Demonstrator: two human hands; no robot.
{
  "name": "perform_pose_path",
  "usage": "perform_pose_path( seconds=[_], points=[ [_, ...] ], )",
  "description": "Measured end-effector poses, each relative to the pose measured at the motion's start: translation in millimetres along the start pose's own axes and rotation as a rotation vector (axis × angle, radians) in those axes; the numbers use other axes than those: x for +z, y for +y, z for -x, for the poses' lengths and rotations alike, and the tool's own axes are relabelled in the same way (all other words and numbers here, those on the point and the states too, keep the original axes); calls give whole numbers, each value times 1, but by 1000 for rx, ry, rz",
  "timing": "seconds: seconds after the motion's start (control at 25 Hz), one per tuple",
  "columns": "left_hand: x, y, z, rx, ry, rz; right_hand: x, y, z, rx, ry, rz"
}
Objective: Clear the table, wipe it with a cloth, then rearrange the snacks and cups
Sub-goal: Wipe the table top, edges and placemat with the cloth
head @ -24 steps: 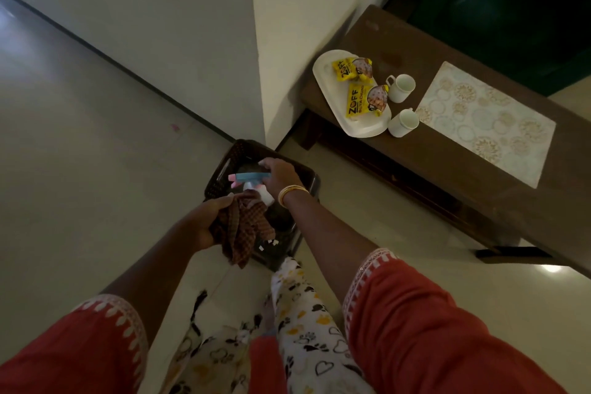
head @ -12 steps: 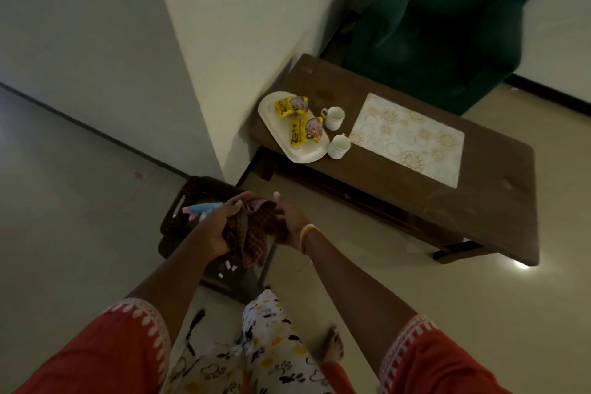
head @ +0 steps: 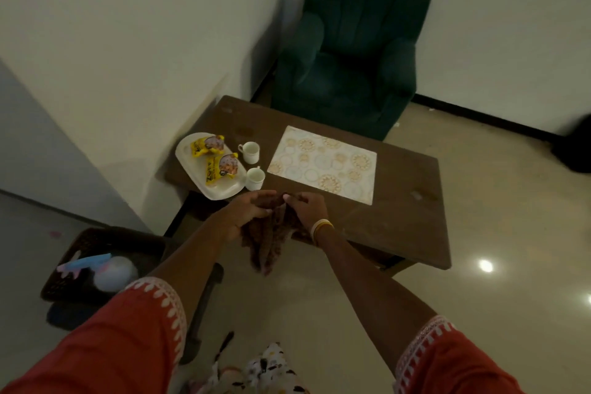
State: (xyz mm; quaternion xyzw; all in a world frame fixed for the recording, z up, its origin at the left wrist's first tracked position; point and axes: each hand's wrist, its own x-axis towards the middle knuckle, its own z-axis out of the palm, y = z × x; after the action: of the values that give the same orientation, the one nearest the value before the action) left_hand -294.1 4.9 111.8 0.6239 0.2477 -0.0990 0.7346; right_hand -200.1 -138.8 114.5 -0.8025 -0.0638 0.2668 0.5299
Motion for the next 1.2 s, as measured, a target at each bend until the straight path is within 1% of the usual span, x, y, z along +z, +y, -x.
perform_pose_path(
  seconds=[0.04, 0.16, 0.2, 0.28, 0.32, 0.4, 0.48, 0.56, 0.64, 0.76, 0.92, 1.0, 1.04, 1.12, 1.2],
  points=[
    [16, 6, -11, 8, 5, -48, -21, 1, -5, -20, 3, -18],
    [54, 27, -42, 32, -2, -188, -71, 1, -26, 41, -44, -276],
    [66, 34, -55, 51, -21, -254, -87, 2, -36, 46, -47, -284],
    [88, 48, -85, 83, -40, -413, -116, 7, -60, 12, -16, -232],
    [98, 57, -100, 72, -31, -482, -129, 10, -74, -17, 30, -180],
    [117, 70, -133, 13, -24, -530, -155, 15, -98, -77, 156, -105],
    [135, 82, -163, -30, -55, -582, -175, 18, -117, -109, 228, -93],
    [155, 91, -190, -88, -115, -625, -197, 20, -138, -94, 237, -59],
    [181, 99, -209, -125, -162, -624, -224, 22, -156, -39, 234, -11],
    [207, 99, -234, -174, -77, -521, -259, 25, -182, 10, 195, 70],
    [230, 75, -275, -201, 43, -384, -279, 42, -234, -20, 43, 258],
    [236, 41, -312, -183, 141, -277, -275, 76, -276, -32, 3, 388],
    [238, 20, -332, -140, 186, -266, -270, 99, -296, -35, -11, 484],
    [236, -31, -370, -14, 235, -373, -249, 155, -328, -29, -62, 588],
    [230, -87, -401, 87, 202, -589, -219, 221, -347, -47, -172, 629]
  ],
)
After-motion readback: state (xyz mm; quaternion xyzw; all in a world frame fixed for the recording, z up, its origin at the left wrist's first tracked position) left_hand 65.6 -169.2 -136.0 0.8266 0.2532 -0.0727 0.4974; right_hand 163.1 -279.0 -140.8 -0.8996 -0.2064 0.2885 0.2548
